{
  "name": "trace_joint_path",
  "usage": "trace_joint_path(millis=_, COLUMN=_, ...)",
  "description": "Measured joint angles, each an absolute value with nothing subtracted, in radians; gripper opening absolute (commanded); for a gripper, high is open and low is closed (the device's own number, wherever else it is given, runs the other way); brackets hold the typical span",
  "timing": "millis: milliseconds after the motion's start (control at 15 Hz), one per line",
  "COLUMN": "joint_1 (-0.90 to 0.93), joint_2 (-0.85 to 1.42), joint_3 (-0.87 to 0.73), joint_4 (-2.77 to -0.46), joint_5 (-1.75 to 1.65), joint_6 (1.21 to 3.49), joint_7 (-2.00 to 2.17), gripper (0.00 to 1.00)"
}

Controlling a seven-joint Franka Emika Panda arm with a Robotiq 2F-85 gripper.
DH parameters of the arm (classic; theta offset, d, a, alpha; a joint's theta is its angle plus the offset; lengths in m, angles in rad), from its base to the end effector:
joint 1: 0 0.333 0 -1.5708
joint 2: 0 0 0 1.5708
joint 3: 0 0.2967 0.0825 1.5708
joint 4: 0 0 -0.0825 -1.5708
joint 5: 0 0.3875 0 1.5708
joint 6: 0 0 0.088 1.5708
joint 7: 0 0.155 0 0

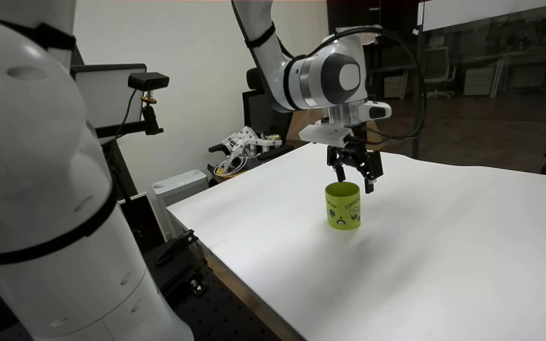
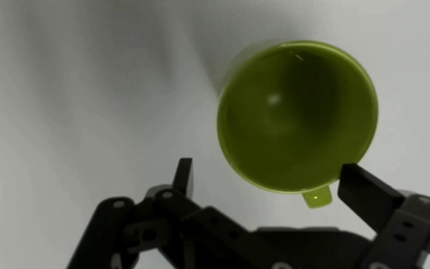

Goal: Move the yellow mug backwards

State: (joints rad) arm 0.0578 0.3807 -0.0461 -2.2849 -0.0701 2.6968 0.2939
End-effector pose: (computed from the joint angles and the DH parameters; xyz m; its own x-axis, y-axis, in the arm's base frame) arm 0.5306 0.0052 0.1192 0.9761 -0.2132 0.0424 -0.2148 -0.9759 0.0385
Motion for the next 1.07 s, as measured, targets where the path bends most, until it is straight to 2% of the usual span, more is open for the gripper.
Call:
trace_joint_path(millis=600, joint_1=0.058, joint_2=0.376, joint_3=-0.047, joint_4=-2.296, joint_5=-0.07, joint_6=2.714, joint_7=0.291, gripper=1.0)
trace_joint_path(millis=1067, joint_1=0.057, joint_2=0.28, joint_3=-0.055, joint_4=-2.47, joint_5=-0.045, joint_6=2.842, joint_7=0.291, gripper=1.0)
